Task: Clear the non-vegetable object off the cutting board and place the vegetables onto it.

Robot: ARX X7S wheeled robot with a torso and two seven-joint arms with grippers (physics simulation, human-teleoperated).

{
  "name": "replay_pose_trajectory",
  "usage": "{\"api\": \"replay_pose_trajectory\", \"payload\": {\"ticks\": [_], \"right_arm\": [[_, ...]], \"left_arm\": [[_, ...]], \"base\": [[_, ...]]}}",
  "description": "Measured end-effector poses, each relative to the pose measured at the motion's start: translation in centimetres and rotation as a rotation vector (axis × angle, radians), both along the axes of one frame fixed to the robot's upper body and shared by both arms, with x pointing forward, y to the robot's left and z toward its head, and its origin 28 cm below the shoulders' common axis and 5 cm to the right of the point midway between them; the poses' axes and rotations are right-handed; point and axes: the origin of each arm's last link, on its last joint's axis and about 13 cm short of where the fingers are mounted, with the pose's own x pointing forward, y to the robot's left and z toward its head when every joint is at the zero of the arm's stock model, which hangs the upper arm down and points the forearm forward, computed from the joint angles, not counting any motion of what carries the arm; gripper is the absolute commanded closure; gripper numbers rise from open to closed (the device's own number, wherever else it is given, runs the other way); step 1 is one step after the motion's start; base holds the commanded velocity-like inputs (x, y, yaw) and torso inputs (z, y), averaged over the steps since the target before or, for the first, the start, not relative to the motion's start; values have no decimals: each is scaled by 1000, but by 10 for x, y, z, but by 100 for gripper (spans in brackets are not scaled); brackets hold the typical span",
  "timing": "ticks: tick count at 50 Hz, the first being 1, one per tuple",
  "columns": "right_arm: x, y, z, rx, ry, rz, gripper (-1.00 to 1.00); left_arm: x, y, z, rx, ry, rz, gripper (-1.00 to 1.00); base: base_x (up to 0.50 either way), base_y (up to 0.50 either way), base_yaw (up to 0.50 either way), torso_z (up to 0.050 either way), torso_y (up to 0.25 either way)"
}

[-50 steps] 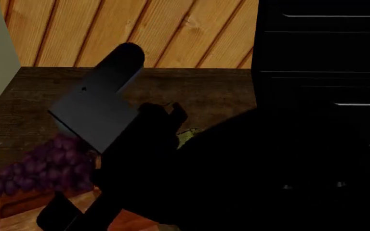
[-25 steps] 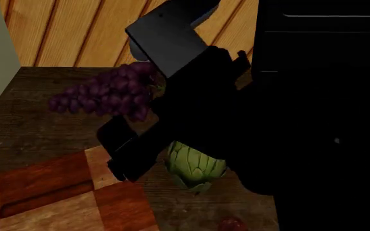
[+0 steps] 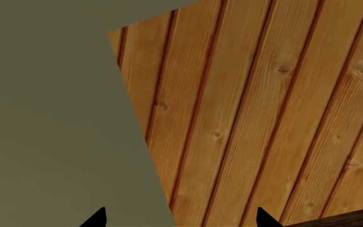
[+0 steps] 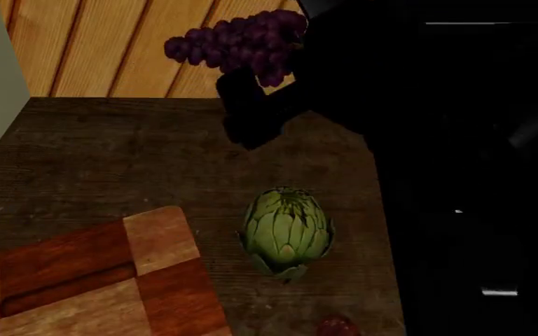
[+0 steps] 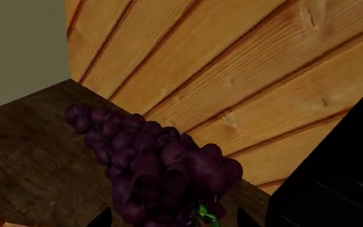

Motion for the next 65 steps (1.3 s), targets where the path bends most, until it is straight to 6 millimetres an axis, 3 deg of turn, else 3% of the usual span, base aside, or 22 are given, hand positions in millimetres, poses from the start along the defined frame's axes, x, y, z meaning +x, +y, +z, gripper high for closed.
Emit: {"api": "replay_pose_trajectory", "payload": {"ticks": [28, 62, 63, 65], "right_arm": [[42, -41, -28, 71, 60, -195, 100], [57, -29, -72, 31, 187, -182, 100], [57, -29, -73, 29, 189, -182, -100], [57, -28, -73, 24, 189, -179, -100]], "left_arm": [[-1, -2, 5, 11, -8, 3, -100], [-6, 2, 6, 13, -15, 22, -100], [-6, 2, 6, 13, -15, 22, -100], [-6, 2, 7, 13, -16, 23, -100]], "base": [[0, 0, 0, 0, 0], [0, 0, 0, 0, 0], [0, 0, 0, 0, 0], [0, 0, 0, 0, 5]]}}
